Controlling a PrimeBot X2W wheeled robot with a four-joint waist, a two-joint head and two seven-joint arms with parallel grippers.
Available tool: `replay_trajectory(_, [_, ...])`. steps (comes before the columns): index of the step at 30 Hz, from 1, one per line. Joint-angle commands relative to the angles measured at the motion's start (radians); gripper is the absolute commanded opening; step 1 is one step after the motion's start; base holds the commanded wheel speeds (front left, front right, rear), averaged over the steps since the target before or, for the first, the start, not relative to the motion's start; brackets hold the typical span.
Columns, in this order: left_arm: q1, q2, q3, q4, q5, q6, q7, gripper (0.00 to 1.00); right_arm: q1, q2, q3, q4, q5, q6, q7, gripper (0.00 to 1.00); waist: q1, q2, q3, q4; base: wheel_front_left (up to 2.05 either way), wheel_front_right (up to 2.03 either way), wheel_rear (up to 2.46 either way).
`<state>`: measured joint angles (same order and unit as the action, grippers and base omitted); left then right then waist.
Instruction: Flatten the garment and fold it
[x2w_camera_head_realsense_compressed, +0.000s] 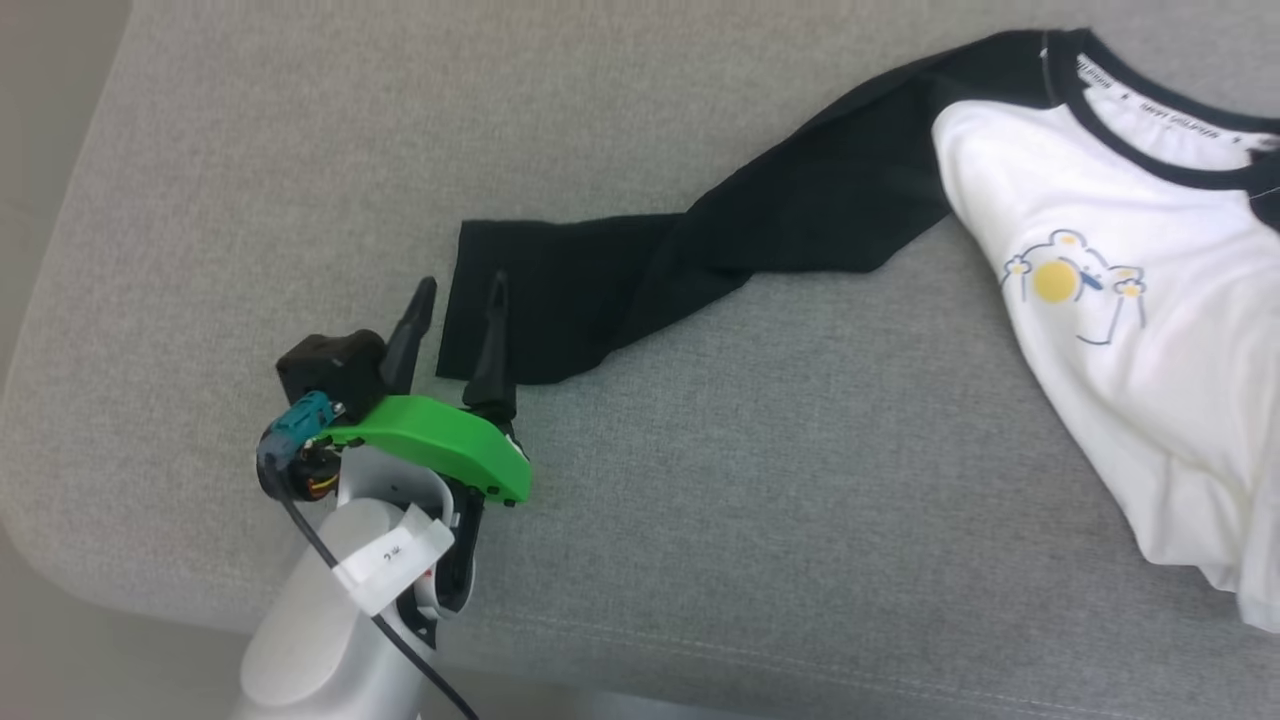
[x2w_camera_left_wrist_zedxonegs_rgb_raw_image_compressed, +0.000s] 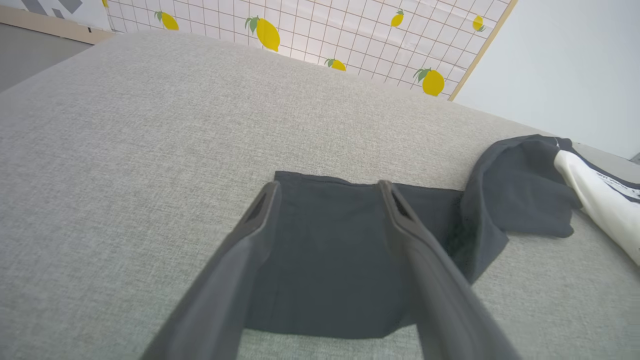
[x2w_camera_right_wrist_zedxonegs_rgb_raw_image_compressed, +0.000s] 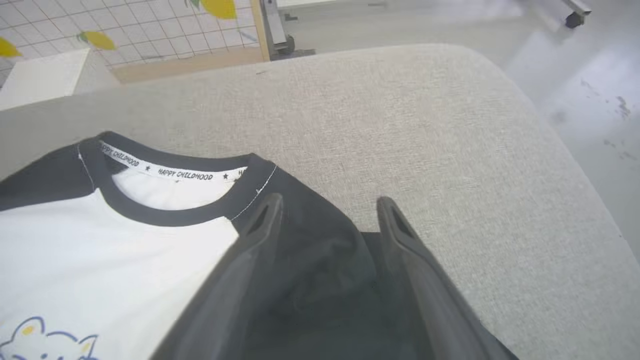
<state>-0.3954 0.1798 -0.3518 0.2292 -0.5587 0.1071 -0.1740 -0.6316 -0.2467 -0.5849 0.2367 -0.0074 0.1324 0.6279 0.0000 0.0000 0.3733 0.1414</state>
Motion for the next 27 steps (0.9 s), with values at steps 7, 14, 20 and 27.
replay_trajectory(7, [-0.026,0.004,-0.063,0.025,-0.022,-0.016,0.138,1.0,0.175,0.115,0.088,-0.132,0.128,-0.002,-0.146,1.0,0.0,0.0,-0.112,-0.08,0.0,0.0,0.0])
replay_trajectory(14, [-0.161,0.013,-0.149,0.121,-0.007,-0.024,0.399,1.0,0.261,0.143,0.182,-0.157,0.17,-0.002,-0.148,1.0,0.0,0.0,-0.11,-0.145,0.0,0.0,0.0])
replay_trajectory(20, [-0.237,0.022,-0.164,0.22,-0.017,0.003,0.566,1.0,0.269,0.139,0.218,-0.153,0.193,-0.002,-0.155,1.0,0.0,0.0,-0.087,-0.19,0.0,0.0,0.0])
replay_trajectory(27, [-0.251,-0.008,-0.089,0.196,-0.094,-0.014,0.487,0.0,0.279,0.136,0.22,-0.153,0.208,-0.002,-0.164,1.0,0.0,0.0,-0.082,-0.187,0.0,0.0,0.0])
